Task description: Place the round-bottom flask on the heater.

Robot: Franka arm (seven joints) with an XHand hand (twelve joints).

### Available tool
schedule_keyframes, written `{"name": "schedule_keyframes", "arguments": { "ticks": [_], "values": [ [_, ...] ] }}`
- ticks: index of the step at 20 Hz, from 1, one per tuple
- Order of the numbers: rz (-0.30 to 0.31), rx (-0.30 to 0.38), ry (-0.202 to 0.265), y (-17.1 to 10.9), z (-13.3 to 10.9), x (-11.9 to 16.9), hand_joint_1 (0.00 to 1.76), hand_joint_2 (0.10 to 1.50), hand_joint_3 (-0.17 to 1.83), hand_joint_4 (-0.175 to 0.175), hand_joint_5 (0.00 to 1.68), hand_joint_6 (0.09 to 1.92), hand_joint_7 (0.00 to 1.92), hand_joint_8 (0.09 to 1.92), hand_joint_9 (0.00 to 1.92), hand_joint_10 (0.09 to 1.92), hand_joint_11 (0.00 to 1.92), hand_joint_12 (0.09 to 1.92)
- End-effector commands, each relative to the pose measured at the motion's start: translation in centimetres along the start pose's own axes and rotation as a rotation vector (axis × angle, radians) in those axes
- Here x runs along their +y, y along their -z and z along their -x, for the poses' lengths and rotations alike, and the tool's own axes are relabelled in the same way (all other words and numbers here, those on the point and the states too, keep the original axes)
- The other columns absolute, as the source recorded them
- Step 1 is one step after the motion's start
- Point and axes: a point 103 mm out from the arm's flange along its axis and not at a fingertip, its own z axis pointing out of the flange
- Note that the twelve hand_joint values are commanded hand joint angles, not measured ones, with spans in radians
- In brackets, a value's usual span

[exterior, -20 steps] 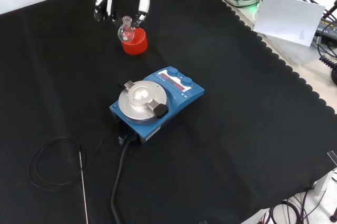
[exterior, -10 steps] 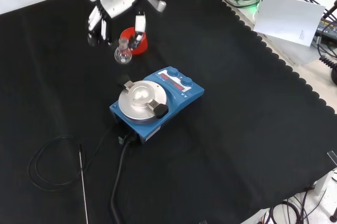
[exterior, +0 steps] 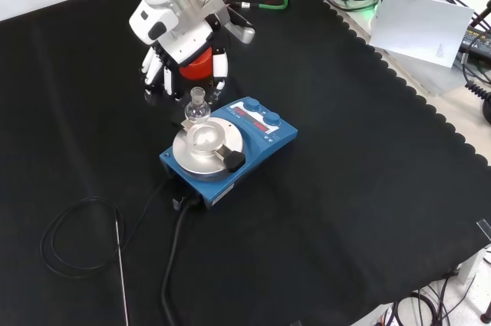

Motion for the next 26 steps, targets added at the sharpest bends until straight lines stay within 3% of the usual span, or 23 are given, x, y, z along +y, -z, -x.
{"name": "schedule_keyframes", "arguments": {
  "ticks": [1, 26],
  "values": [
    [-0.015, -0.004, 0.011, -0.8, -0.7, -0.1, 1.13, 0.65, 0.79, -0.001, 1.14, 0.97, 0.37, 0.70, 0.57, 0.62, 0.45, 1.30],
    [-0.057, -0.002, 0.045, -2.2, -1.0, 1.8, 1.13, 0.65, 0.80, -0.006, 1.14, 0.97, 0.37, 0.70, 0.57, 0.62, 0.45, 1.31]
  ]
}}
